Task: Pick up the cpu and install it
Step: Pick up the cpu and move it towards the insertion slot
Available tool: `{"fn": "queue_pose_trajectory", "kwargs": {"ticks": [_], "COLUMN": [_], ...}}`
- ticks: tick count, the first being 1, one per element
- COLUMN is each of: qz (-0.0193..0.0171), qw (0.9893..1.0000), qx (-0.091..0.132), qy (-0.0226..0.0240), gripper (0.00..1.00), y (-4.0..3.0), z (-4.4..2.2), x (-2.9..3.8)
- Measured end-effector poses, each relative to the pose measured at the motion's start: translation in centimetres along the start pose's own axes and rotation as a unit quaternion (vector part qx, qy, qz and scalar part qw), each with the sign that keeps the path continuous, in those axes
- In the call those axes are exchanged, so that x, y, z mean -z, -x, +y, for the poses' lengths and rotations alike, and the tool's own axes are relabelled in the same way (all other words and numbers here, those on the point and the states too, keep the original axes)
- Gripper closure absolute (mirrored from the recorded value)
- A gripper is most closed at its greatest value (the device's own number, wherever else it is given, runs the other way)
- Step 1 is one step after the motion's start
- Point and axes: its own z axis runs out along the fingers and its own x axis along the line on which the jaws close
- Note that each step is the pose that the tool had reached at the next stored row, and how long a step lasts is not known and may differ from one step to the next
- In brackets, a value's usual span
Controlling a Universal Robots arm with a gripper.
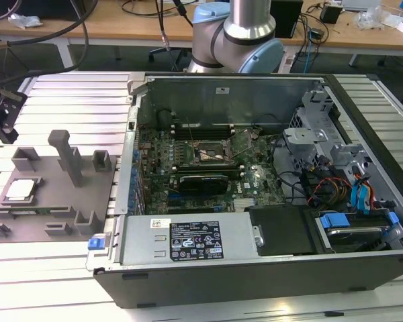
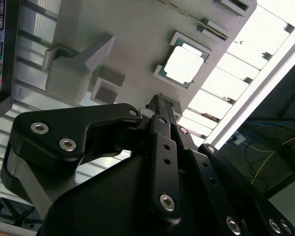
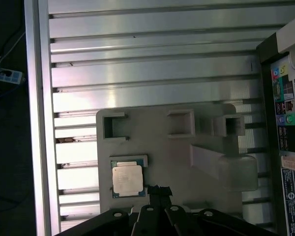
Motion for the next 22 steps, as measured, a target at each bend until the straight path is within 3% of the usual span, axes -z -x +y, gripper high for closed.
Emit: {"fn": "queue_pose_trajectory", "kwargs": {"ticks": [9, 22], "qz": [0.0000, -0.0001], "qw": [1.0000, 1.0000], "qx": [0.000, 0.000], "qy": [0.0000, 0.0000], "gripper": [0.89, 0.89], "y": [-0.06, -1.30], "z": [-0.03, -0.22], "x": [-0.57, -2.81]}}
